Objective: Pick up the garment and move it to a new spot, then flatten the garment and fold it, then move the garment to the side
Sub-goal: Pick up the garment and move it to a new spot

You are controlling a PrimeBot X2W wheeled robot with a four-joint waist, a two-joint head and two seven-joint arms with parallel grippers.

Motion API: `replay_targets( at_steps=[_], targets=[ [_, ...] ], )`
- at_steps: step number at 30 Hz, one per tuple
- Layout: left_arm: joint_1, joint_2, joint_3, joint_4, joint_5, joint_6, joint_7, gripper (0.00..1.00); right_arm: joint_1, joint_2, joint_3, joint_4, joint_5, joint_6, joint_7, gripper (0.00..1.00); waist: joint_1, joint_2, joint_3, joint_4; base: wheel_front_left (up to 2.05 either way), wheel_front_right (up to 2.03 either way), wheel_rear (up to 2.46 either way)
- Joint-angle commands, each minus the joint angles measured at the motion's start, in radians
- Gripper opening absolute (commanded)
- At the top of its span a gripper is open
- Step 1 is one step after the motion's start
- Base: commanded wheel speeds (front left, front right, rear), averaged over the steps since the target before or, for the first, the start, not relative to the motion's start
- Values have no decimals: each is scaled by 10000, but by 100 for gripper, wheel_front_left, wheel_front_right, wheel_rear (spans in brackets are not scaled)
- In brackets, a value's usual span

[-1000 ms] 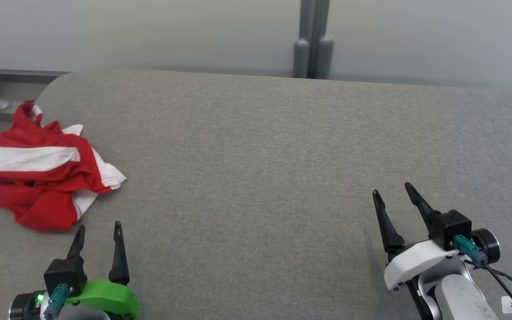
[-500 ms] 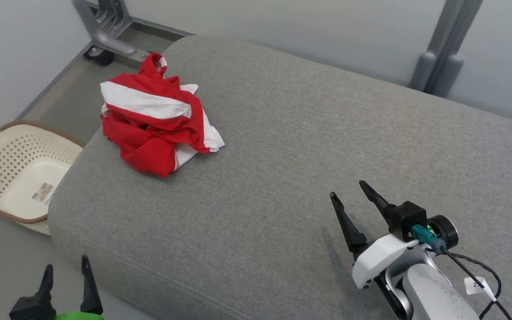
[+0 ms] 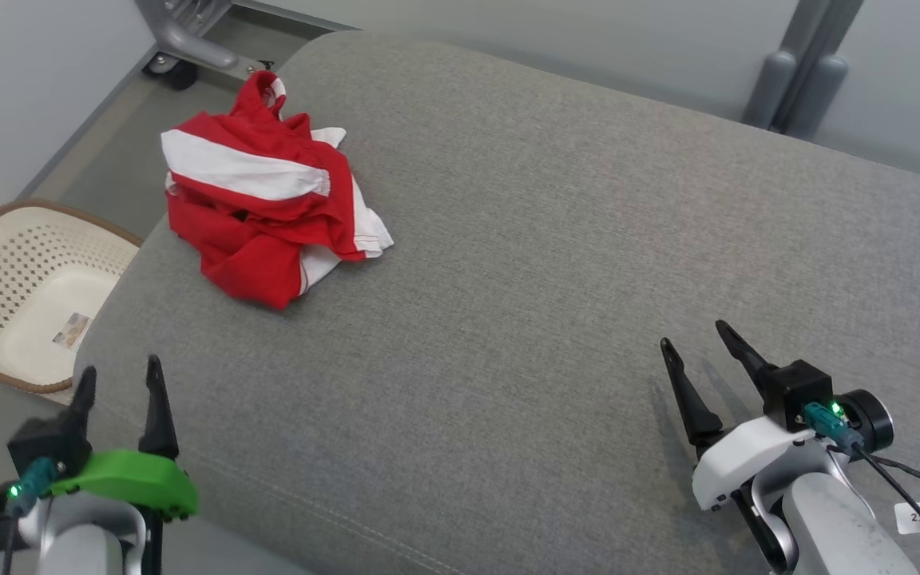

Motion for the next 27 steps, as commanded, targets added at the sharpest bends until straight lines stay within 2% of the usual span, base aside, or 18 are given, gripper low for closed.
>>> replay_targets(
  at_steps=[1, 4, 8, 14, 20, 24, 27],
  targets=[
    [-496, 174, -55, 182, -95, -36, -2, 100, -80, -80, -65, -89, -73, -13, -32, 100, 0, 0, 512, -652, 0, 0, 0],
    [-1522, 712, -302, 790, -327, -69, -2, 100, -244, -133, -82, -224, -135, -13, -32, 100, 0, 0, 865, -1112, 0, 0, 0],
    [-2950, 1638, -1437, 1644, -1106, -75, -1, 100, -457, -278, -110, -355, -189, -13, -32, 100, 0, 0, 1344, -1608, 0, 0, 0],
    [-4650, 2720, -2836, 3111, -2474, -78, 35, 100, -683, -440, -155, -464, -228, -13, -32, 100, 0, 0, 1967, -2215, 0, 0, 0],
    [-5437, 3258, -3668, 4001, -3449, -79, 320, 100, -834, -579, -230, -539, -196, -13, -32, 100, 0, 0, 2393, -2611, 0, 0, 0],
    [-5739, 3485, -3714, 4754, -4100, -78, 432, 100, -974, -614, -139, -526, -121, -13, -32, 100, 0, 0, 2599, -2923, 0, 0, 0],
    [-5893, 3508, -3769, 5298, -4118, -79, 361, 100, -944, -604, -233, -533, -131, -13, -32, 100, 0, 0, 2655, -3057, 0, 0, 0]
  ],
)
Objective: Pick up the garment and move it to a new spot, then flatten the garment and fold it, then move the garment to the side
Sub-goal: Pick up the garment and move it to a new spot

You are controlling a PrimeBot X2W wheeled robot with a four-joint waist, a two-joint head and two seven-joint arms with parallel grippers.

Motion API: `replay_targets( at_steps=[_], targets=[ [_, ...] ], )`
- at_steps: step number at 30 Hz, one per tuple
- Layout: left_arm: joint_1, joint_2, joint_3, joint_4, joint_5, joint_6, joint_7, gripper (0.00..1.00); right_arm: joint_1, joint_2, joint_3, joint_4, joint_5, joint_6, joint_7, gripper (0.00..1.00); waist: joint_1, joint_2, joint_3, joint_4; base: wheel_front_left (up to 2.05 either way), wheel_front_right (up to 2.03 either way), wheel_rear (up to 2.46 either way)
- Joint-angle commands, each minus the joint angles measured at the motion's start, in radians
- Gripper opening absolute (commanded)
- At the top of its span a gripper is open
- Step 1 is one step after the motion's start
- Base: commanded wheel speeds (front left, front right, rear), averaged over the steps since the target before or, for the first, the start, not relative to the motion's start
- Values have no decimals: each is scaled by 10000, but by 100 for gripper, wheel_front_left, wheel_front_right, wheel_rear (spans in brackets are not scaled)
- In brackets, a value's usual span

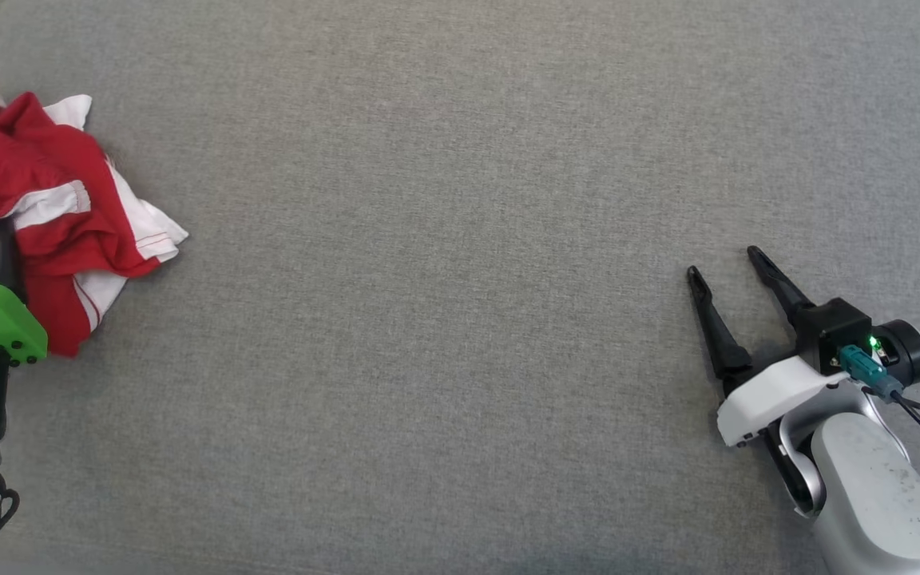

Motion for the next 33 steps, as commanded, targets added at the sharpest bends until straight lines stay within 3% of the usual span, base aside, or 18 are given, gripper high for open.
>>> replay_targets(
  at_steps=[1, 2, 3, 12, 21, 26, 28, 29, 30, 33],
  targets=[
    [-251, -12, 27, 181, -42, -21, -97, 100, -7, -57, -65, 18, 5, -13, -32, 100, 0, 0, 287, -325, 0, 0, 0],
    [-290, -64, 21, 306, -54, -21, -130, 56, 25, -70, -91, 35, 4, -13, -32, 100, 0, 0, 276, -325, 0, 0, 0],
    [-308, -101, -32, 446, 15, 6, -160, 0, 66, -81, -126, 58, 9, -13, -31, 100, 0, 0, 251, -313, 0, 0, 0],
    [-657, -34, -354, 285, 553, 72, -432, 0, 199, 259, -150, 135, 42, -13, -18, 100, 0, 0, -453, 54, 0, 0, 0],
    [-597, -107, -626, -2822, 1257, -19, -427, 0, 485, 801, -195, 270, 249, -13, -20, 100, 0, 0, -1326, -100, 0, 0, 0],
    [-367, -672, -885, -4008, 980, -21, -415, 0, 654, 976, -271, 319, 342, -13, -20, 100, 0, 0, -1562, -501, 0, 0, 0],
    [-99, -1447, -1189, -4691, 422, -21, -415, 0, 670, 1097, -352, 293, 390, -13, -20, 100, 0, 0, -1626, -969, 0, 0, 0],
    [-99, -1447, -1189, -4691, 422, -21, -415, 0, 670, 1097, -352, 293, 390, -13, -20, 100, 0, 0, -1626, -969, 0, 0, 0],
    [32, -1842, -1449, -4972, 218, -22, -416, 0, 686, 1164, -359, 291, 415, -13, -20, 100, 0, 0, -1629, -1363, 0, 0, 0],
    [204, -2337, -1523, -5072, 39, -21, -416, 0, 666, 1212, -362, 274, 442, -13, -20, 100, 0, 0, -1591, -1826, 0, 0, 0]
  ],
)
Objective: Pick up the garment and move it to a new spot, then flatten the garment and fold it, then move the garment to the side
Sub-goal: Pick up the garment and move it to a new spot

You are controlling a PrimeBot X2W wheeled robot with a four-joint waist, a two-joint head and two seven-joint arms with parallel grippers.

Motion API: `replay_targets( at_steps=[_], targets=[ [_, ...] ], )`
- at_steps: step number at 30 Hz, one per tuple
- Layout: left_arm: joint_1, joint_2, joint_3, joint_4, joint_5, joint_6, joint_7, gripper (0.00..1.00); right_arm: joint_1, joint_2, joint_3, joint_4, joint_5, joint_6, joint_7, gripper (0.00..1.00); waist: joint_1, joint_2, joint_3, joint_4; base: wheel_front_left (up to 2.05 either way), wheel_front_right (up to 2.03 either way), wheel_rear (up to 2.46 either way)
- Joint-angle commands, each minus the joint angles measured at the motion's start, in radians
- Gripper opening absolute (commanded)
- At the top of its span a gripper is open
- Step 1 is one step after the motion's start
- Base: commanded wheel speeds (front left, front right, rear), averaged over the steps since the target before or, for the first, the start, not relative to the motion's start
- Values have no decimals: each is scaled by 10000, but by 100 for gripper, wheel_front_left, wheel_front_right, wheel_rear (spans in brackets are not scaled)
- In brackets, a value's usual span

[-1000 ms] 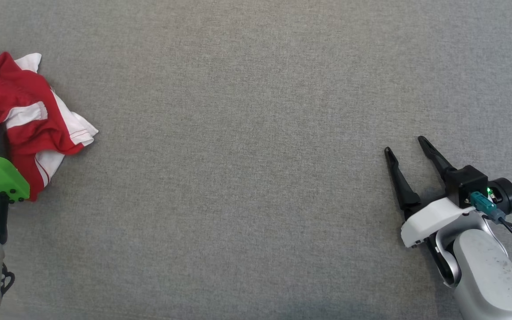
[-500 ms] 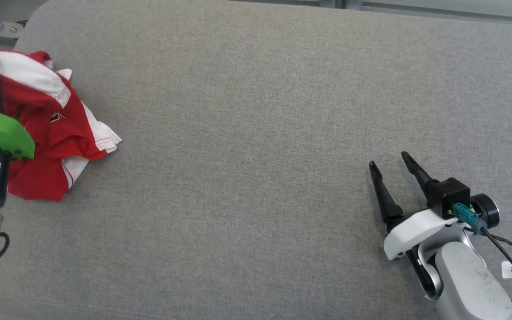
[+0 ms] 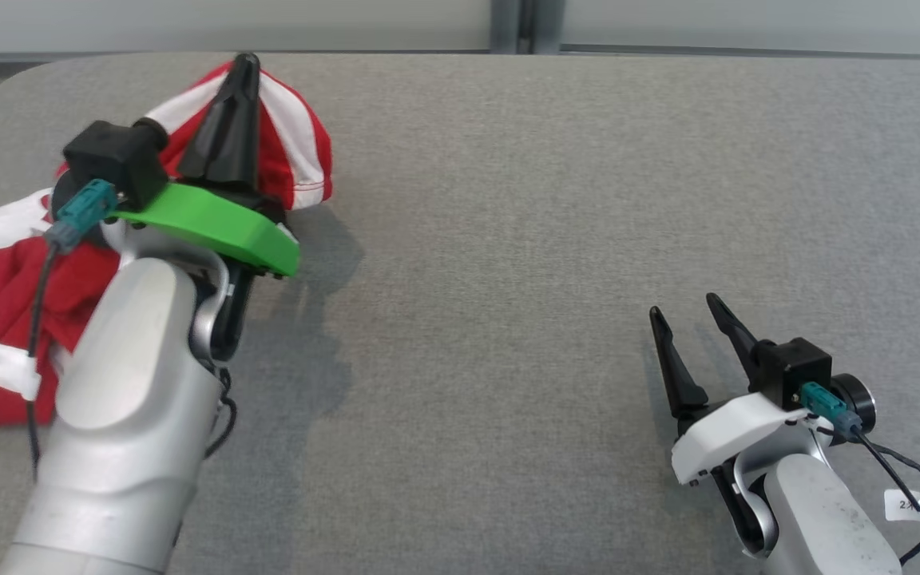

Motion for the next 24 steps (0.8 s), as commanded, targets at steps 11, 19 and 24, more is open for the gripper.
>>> replay_targets(
  at_steps=[11, 19, 24],
  targets=[
    [366, -1476, -683, -276, 390, -26, -4, 0, -20, 232, 21, -89, 150, -13, -4, 100, 0, 0, 296, -3375, 0, 0, 0],
    [1061, -1466, -1869, -289, 146, 101, -4, 100, 75, 328, -228, -232, 197, -13, -4, 100, 0, 0, 400, -3726, 0, 0, 0],
    [1516, -1474, -1378, -97, 771, 134, -5, 100, 158, 340, -323, -236, 186, -13, -4, 100, 0, 0, 215, -3065, 0, 0, 0]
  ],
)
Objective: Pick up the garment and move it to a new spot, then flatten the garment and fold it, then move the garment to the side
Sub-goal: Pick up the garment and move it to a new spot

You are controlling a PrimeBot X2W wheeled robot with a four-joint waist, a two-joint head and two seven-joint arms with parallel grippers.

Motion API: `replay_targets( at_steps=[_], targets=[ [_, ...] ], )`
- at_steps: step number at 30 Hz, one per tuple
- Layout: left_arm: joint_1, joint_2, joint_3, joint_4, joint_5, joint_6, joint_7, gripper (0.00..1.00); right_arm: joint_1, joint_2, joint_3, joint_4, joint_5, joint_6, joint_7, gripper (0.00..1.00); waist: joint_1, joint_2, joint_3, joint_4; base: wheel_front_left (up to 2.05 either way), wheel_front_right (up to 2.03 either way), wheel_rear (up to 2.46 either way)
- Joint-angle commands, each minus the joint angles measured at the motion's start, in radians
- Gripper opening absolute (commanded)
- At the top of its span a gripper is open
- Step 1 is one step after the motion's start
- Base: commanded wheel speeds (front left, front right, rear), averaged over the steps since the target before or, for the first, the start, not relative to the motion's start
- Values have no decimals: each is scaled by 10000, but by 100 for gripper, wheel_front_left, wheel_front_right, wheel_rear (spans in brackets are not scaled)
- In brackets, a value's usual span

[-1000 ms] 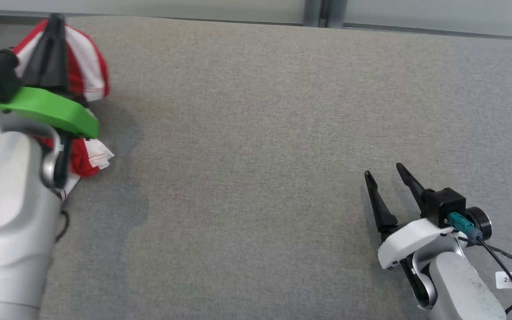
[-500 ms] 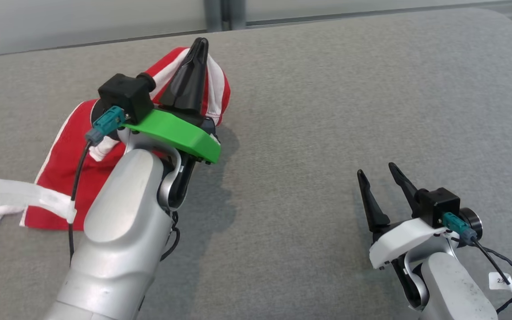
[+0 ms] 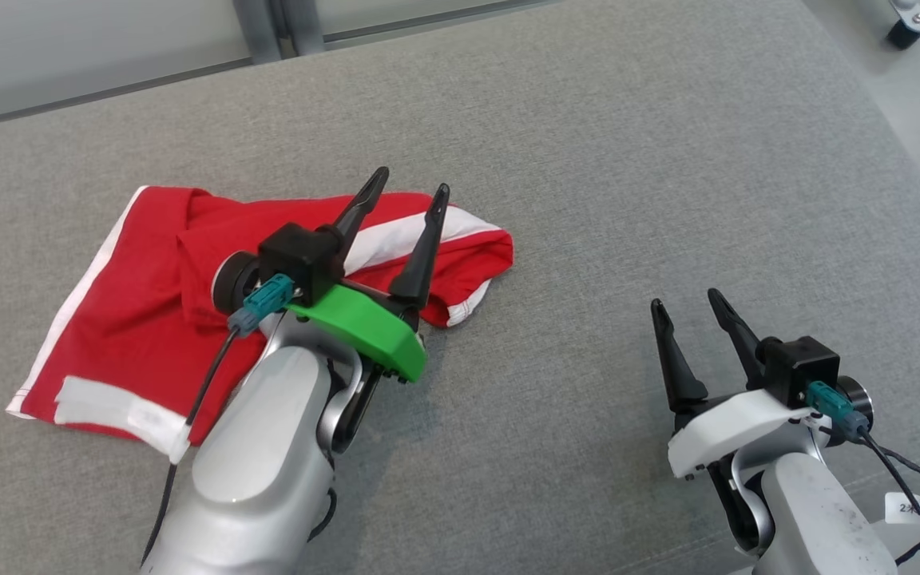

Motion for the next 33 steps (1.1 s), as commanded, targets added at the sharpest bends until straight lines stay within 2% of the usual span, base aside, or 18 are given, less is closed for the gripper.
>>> replay_targets(
  at_steps=[1, 9, 14, 17, 25, 33],
  targets=[
    [282, 69, 202, -6, 116, 23, -3, 100, 147, -5, -35, -6, -5, -13, -4, 100, 0, -1, -229, 590, 0, 0, 0],
    [2014, 59, 1771, 66, 1219, 54, -5, 100, 394, -10, 1, 13, -173, -14, -4, 100, 0, -1, -1064, 1794, 0, 0, 0],
    [2933, 52, 2727, 19, 1628, 121, -3, 100, 606, -4, 129, -1, -203, -14, -4, 100, 0, -1, -1493, 2152, 0, 0, 0],
    [3409, 50, 3174, -104, 1734, 102, -3, 100, 747, -4, 180, 30, -198, -14, -4, 100, 0, -1, -1704, 2218, 0, 0, 0],
    [4090, 48, 3546, -583, 1719, 129, -3, 100, 1007, -77, 197, -80, -211, -14, -4, 100, 0, -1, -1870, 2172, 0, 0, 0],
    [3476, 49, 3594, -656, 1661, 237, -5, 100, 728, -100, 248, -179, -273, -14, -4, 100, 0, -1, -1398, 1714, 0, 0, 0]
  ],
)
